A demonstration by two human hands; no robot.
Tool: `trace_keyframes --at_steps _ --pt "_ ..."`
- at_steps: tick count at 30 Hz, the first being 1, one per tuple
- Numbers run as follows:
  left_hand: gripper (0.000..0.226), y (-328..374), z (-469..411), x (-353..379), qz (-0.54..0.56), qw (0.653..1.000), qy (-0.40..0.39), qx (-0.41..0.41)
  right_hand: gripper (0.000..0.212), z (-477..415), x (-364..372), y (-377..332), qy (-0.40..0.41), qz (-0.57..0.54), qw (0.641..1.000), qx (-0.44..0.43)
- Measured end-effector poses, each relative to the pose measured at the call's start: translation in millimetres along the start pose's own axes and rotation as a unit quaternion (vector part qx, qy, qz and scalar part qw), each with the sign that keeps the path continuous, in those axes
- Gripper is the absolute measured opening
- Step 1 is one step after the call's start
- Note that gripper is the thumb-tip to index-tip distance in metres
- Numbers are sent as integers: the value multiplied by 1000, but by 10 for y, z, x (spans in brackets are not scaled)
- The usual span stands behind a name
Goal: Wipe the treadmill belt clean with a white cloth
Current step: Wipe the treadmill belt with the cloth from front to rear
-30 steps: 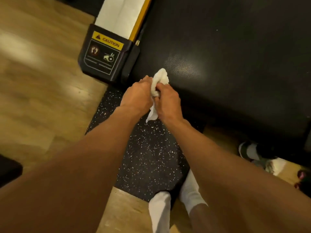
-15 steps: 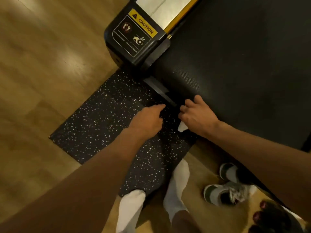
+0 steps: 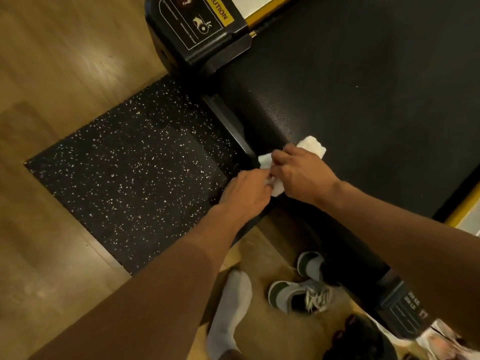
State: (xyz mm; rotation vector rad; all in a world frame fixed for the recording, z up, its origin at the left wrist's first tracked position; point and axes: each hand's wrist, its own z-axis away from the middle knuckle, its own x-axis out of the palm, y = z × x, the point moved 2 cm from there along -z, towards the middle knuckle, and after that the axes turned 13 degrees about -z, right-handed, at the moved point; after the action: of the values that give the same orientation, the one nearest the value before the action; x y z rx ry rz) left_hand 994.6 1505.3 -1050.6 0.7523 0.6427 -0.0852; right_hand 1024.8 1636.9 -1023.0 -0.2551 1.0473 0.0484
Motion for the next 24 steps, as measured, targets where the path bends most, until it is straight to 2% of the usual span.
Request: trace_keyframes --at_steps 4,6,9,12,13,16,17,19,22,24 --pt "36 191 -10 167 57 996 43 -57 14 -70 -107 76 74 5 997 -33" --pt "39 288 -9 229 82 992 52 -79 11 -133 -106 80 77 6 996 -49" --pt "31 430 52 465 39 996 7 -84 21 191 60 108 -9 20 999 -24" --pt "24 621 195 858 28 996 -57 -64 44 830 206 175 -69 -20 997 -34" --pt "25 704 246 978 37 995 -69 -55 44 1013 274 209 -101 -21 994 -32" --pt "32 980 348 1200 54 994 -87 -28 25 1359 479 316 -226 2 974 3" --pt "34 1045 366 1215 64 994 -84 -26 23 1345 497 330 -224 -13 974 30" --pt "36 1099 369 1186 95 992 -60 -48 21 1253 473 323 -160 -39 985 58" --pt "38 1004 342 1151 69 996 -7 -63 20 1268 514 290 -73 -18 997 5" --pt "38 942 388 1188 31 999 -19 -36 25 1490 650 288 -77 10 997 -14"
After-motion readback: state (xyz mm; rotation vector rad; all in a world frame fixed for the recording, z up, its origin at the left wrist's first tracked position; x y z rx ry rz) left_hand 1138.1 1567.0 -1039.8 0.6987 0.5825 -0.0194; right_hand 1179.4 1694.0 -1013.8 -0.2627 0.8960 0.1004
